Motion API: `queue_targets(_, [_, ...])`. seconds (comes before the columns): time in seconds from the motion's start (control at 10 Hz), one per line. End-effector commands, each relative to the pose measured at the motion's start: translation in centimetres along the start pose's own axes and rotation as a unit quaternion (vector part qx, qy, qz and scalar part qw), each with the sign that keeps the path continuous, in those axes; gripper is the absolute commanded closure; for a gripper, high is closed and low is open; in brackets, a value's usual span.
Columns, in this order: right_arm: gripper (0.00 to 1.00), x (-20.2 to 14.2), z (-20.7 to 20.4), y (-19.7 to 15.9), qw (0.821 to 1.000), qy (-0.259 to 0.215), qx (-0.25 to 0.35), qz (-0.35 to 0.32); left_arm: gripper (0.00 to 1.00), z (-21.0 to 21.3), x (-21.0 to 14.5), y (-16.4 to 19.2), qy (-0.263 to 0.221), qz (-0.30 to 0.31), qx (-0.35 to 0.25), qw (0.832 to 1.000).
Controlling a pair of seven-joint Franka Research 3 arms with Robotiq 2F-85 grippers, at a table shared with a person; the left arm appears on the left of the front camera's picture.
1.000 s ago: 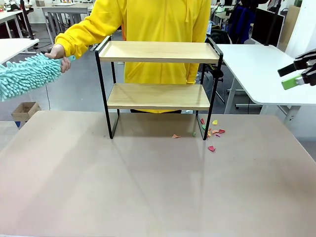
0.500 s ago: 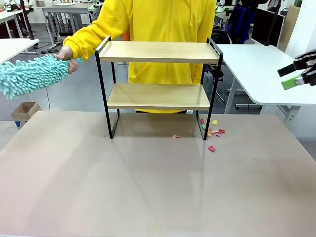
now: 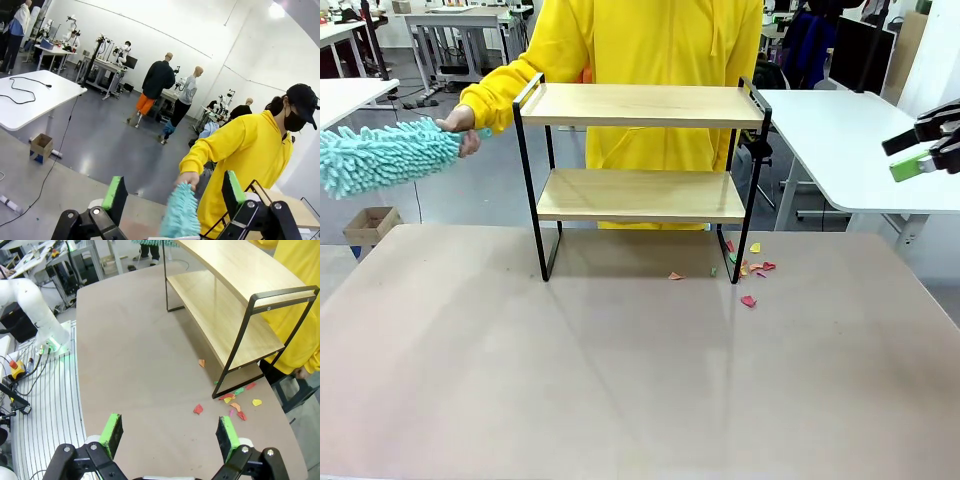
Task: Clean the shelf.
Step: Hand the Duster back to the human.
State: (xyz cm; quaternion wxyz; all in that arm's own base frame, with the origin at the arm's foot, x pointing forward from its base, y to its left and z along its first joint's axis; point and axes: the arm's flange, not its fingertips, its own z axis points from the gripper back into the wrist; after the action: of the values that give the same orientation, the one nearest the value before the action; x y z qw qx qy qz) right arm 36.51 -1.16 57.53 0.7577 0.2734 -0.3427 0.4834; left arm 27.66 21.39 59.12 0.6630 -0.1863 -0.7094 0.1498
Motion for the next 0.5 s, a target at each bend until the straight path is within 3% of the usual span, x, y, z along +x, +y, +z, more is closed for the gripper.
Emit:
queue_targets(0.0, [0.0,0.04,0.08,-0.1,1.0,-0.002,0.002,0.004,0.0,0.19,-0.21,-0.07,-0.005,0.009,-0.003,1.0])
queue_targets(0.4, [0.0,0.04,0.08,-0.1,1.0,-0.002,0.002,0.004,0.0,0.19,-0.21,-0.07,-0.005,0.009,-0.003,1.0])
